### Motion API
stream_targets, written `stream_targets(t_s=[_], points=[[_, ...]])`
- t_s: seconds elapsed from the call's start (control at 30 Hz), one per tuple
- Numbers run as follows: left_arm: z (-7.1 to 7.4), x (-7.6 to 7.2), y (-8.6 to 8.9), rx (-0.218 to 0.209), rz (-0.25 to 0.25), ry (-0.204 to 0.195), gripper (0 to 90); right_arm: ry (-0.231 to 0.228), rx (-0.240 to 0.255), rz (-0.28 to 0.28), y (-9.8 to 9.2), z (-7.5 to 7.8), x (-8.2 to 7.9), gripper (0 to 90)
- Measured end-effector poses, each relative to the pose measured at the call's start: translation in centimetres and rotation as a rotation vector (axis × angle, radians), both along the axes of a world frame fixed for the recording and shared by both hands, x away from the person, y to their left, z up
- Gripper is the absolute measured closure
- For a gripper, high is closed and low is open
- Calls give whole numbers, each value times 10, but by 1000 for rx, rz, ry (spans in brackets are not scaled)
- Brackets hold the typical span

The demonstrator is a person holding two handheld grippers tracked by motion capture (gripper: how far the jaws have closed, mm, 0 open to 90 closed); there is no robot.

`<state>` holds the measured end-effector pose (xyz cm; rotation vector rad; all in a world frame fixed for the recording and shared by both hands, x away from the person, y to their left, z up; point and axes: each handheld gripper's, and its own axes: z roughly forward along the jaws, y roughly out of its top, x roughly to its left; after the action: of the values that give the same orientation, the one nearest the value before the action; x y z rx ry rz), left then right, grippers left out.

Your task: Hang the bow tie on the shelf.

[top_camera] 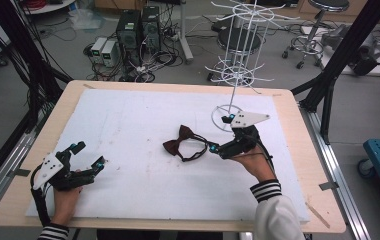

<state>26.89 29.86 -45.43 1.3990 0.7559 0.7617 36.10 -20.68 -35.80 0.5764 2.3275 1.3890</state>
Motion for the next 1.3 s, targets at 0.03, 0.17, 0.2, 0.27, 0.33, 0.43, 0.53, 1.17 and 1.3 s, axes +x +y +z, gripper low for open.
stream_targets(t_s=[0.03, 0.17, 0.2, 0.27, 0.33, 0.43, 0.53, 1.17, 1.3], points=[[0, 0, 0, 3, -1, 0, 117, 0, 0, 0, 0, 0, 0, 6], [0, 0, 0, 2, -1, 2, 117, 11, -39, 34, 9, 2, 9, 6], [0, 0, 0, 4, -1, 2, 117, 17, -47, 54, 13, 3, 13, 6], [0, 0, 0, 5, -2, 0, 117, 23, -65, 73, 17, 3, 17, 6], [0, 0, 0, 2, 0, 1, 117, 31, -72, 95, 20, 4, 21, 6], [0, 0, 1, 3, -1, 4, 117, 24, -67, 113, 22, 5, 24, 6], [0, 0, 1, 3, -1, 5, 117, 45, -118, 145, 28, 5, 32, 6], [0, 0, 1, 3, -2, 5, 117, 107, -269, 283, 62, -9, 62, 7], [0, 0, 1, 2, -1, 4, 117, 120, -289, 328, 76, -3, 70, 6]])
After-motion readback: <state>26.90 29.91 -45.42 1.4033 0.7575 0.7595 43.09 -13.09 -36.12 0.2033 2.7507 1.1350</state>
